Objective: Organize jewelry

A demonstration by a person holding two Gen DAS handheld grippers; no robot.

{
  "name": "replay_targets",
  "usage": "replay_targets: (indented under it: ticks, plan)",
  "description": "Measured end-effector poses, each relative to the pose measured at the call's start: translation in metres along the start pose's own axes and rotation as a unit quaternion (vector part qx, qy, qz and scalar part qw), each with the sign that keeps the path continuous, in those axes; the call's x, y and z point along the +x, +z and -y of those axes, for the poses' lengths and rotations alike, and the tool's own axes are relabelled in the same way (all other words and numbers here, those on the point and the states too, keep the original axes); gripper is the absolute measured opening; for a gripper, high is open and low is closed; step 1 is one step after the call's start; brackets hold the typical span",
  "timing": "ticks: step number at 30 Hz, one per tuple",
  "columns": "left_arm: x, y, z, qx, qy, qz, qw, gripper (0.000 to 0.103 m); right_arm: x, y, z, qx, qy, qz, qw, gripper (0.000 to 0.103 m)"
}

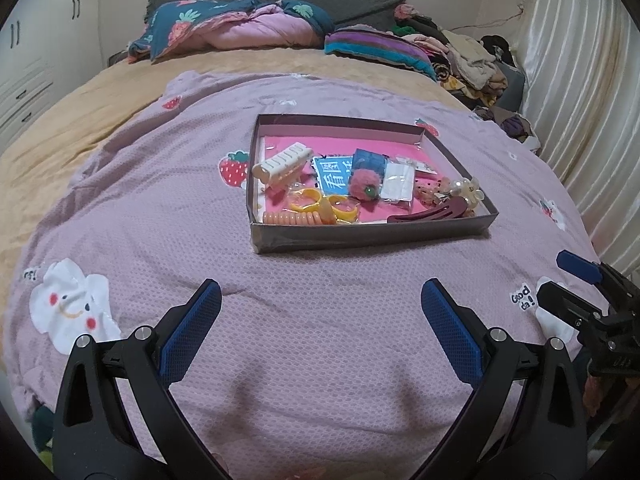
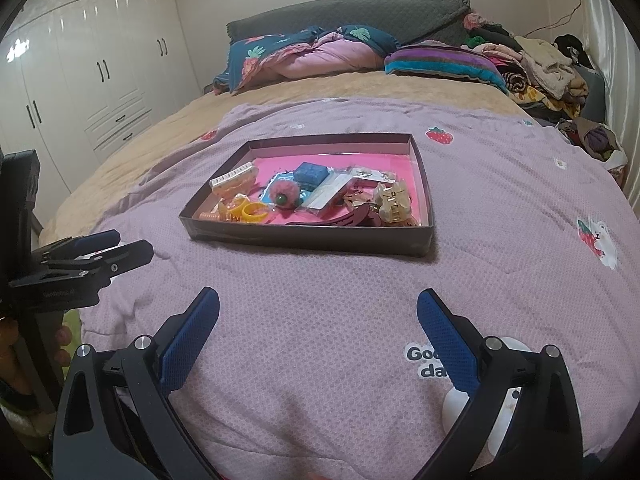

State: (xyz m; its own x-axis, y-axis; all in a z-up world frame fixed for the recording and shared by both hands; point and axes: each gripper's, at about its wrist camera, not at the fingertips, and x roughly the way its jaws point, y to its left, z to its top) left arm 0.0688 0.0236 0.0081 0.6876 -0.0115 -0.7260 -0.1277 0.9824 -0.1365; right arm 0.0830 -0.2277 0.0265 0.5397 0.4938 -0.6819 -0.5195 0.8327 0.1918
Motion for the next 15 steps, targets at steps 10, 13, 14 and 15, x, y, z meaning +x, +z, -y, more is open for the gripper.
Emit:
replay_targets:
  ticks: [10,13,14,15]
  plan:
    - [0.025,0.007,-0.019,-0.029,0.053,-0.023,0.9979,0.094,0.017,0.012,0.035,0.018,-0.037,0.012,0.999,0.099]
    - [0.042,0.023,-0.066,-0.076,0.09,-0.028,0.9927,0.094,0.043,0.022,0.086,0.039,-0.117,0.001,0.992,0.099]
    - [0.049,0.03,-0.085,-0.09,0.115,-0.027,0.989,0.094,0.052,0.025,0.105,0.049,-0.153,-0.006,0.987,0.099]
    - [0.055,0.037,-0.107,-0.103,0.147,-0.022,0.9835,0.094,0.058,0.028,0.122,0.059,-0.185,-0.011,0.981,0.099]
